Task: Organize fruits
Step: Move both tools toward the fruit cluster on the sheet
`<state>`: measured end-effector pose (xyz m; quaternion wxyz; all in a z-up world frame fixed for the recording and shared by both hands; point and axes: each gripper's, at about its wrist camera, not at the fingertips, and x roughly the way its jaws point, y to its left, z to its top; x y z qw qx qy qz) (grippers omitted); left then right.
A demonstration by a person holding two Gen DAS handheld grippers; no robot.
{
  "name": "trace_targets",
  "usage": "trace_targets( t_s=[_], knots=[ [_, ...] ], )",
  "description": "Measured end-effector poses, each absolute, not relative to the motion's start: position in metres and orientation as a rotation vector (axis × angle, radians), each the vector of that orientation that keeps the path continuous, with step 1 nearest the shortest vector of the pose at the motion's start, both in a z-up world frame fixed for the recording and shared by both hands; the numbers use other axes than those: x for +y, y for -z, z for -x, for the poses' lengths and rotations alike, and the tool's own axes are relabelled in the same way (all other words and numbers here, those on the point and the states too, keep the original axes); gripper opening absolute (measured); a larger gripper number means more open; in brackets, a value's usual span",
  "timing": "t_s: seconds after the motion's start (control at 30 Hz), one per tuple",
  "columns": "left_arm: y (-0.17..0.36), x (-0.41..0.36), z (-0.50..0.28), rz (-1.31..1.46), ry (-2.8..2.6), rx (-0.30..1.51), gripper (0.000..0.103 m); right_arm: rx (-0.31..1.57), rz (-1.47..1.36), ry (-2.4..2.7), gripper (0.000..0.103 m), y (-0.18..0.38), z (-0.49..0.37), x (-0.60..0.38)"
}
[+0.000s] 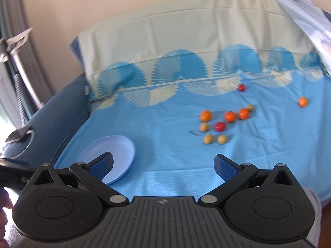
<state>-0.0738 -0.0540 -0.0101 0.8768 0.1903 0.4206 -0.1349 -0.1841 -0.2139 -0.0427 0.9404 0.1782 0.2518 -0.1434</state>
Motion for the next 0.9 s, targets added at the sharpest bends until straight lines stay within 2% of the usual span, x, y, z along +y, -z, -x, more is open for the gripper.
trace_targets(
  t_s=[0.53,0.73,0.9],
  knots=[
    [0.044,-0.187,0.037,-0.37,0.485,0.986,0.103,0.432,-0.419,0.655,0.103,0.054,0.221,-0.36],
    [0.088,-0.255,-0.002,-0.47,0.534,0.954,0.103,0.438,-0.369,0.761,0.103,0.073,0.198,-0.445],
    [0.136,-0.292,-0.043,-0.521,0.535,1.012,0.103,0.481,-0.346,0.799,0.102,0.108,0.147,-0.537]
  ],
)
